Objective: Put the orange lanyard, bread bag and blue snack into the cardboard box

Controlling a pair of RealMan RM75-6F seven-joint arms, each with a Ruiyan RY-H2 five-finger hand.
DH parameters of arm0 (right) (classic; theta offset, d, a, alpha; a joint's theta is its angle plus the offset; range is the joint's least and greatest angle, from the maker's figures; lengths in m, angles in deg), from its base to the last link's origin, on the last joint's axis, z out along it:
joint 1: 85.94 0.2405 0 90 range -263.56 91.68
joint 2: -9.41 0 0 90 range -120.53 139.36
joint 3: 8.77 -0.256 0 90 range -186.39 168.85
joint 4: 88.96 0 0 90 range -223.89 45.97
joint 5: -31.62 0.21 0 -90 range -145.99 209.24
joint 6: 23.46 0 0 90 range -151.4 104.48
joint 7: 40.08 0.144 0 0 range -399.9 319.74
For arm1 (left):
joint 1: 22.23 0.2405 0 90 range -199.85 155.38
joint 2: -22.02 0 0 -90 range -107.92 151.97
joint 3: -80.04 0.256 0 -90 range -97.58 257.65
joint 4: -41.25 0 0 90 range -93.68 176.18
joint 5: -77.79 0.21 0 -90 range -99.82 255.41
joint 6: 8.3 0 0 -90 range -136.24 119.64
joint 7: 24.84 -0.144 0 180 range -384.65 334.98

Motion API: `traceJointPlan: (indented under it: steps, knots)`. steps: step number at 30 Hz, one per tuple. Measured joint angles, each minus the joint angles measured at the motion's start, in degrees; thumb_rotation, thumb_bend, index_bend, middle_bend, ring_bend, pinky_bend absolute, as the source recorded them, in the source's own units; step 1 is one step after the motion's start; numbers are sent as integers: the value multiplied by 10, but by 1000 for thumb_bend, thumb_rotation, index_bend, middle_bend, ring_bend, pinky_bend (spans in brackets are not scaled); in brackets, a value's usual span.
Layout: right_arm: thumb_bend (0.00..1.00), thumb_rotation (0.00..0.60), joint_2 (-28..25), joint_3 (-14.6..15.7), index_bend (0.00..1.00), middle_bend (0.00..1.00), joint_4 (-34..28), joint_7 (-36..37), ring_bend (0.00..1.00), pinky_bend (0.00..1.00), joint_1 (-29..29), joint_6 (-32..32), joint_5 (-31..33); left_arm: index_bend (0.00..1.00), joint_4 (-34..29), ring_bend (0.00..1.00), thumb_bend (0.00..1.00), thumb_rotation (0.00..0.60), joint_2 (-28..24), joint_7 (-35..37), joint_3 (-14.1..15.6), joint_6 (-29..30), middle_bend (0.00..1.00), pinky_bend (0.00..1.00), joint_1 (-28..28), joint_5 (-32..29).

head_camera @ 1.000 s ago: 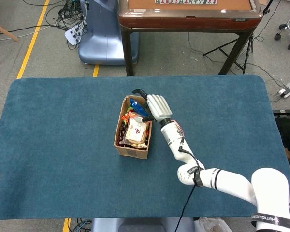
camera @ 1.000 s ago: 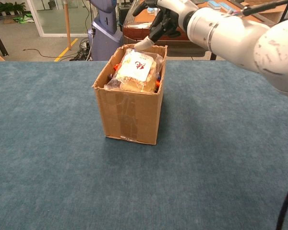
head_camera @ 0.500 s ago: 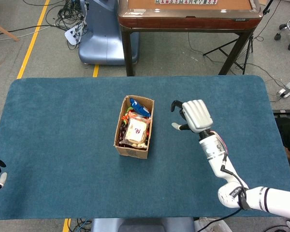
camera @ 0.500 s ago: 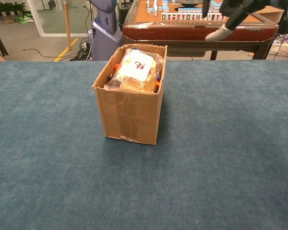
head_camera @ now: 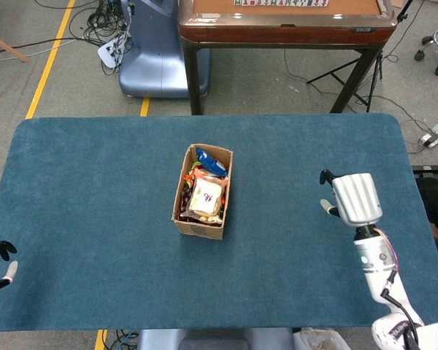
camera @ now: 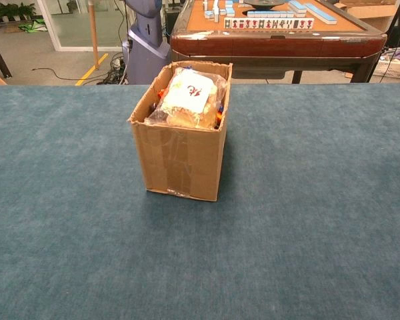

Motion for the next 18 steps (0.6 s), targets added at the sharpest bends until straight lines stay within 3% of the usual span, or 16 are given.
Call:
traceJointPlan:
  steps: [2,5,8,11,18]
  knots:
    - [82,600,-3,12,522,648,-3,2,683,842,-19,15,-15,469,1,372,351,600,1,3,0,2,551,601,0,4]
    - [81,600,-7,32,522,543,-4,15,477,656,-45,31,-44,469,3,371,351,600,4,7,1,4,551,601,-1,11]
    - [81,600,-9,48,522,459,1,38,376,489,-71,50,-77,474,2,370,351,600,5,15,4,1,551,601,-2,14]
    - [82,600,-6,61,485,386,22,71,325,403,-102,83,-112,486,-2,370,352,600,4,24,7,-1,549,601,-3,23]
    - [82,600,25,72,468,322,104,127,319,397,-178,181,-169,486,-2,370,352,600,10,37,11,6,517,601,-4,44]
